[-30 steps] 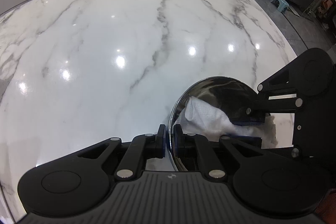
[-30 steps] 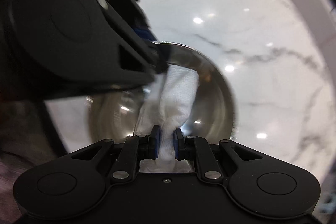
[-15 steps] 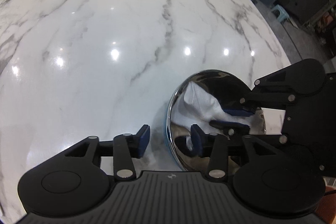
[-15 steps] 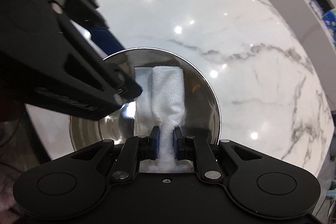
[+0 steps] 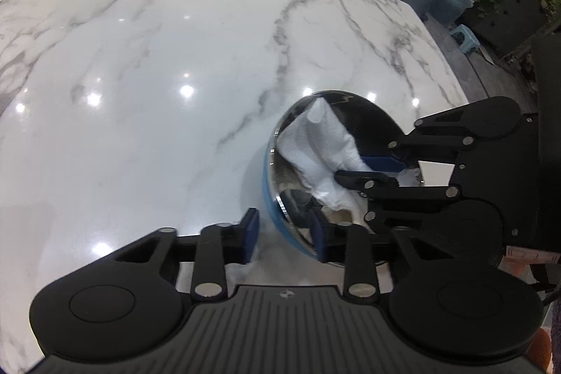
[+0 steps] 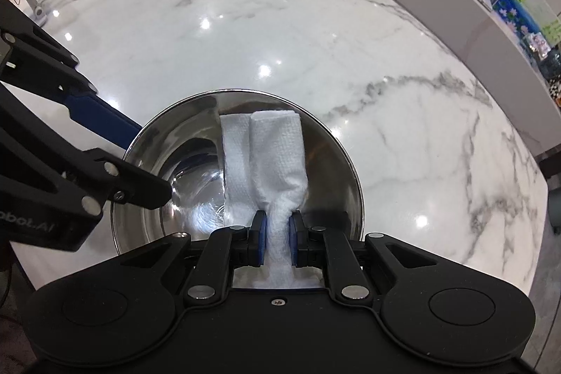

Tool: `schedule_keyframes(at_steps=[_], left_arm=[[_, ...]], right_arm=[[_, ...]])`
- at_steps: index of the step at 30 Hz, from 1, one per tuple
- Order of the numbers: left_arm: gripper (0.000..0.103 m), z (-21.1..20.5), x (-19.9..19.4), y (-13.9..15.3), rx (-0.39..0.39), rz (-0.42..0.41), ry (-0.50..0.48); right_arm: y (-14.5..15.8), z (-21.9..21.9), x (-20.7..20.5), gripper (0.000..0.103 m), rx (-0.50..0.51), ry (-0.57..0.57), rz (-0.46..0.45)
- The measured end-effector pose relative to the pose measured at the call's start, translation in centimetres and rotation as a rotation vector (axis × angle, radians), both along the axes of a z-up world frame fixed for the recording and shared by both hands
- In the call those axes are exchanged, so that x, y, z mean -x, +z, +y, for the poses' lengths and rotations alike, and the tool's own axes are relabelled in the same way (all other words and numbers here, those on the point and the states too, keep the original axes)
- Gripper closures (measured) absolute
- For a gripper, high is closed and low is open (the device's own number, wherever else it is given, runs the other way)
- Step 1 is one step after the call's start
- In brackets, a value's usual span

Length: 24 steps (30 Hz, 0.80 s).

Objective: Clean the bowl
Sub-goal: 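Keep wiping the bowl interior with the right tool's cloth while the left tool steadies the rim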

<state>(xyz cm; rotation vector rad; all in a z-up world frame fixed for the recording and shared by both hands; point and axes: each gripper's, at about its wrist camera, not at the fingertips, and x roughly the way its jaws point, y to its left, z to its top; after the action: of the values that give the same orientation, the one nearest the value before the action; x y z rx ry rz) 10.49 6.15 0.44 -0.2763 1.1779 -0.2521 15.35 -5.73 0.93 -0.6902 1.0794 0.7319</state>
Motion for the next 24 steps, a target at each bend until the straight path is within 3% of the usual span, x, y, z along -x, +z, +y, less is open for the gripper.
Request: schedule_keyframes(at_steps=[4, 11, 13, 21, 24], left_arm=[[0.087, 0.0, -0.1, 0.1, -0.014, -0.018, 0.005], [0.093, 0.2, -0.8, 0.2, -0.033, -0.041, 0.033], [0.093, 0.1, -0.9, 0.1, -0.040, -0.044, 0.032], [0.093, 0.0, -0.9, 0.0, -0.044, -0.045, 0.029], [0.093, 0.1, -0.9, 0.0, -0.045, -0.044, 0.028]], right_arm=[[2.4, -1.5, 5.4, 0.090, -0.004, -0.005, 0.044], [2.7, -1.3, 6.2, 0.084, -0.005, 0.084, 0.071], [2.5, -1.1, 6.6, 0.076, 0.000, 0.098, 0.078], [1.4, -0.3, 8.6, 0.075, 0.031, 0.166, 0.108], [1.3, 0.0, 8.5, 0.081, 0.038, 0.179, 0.104]])
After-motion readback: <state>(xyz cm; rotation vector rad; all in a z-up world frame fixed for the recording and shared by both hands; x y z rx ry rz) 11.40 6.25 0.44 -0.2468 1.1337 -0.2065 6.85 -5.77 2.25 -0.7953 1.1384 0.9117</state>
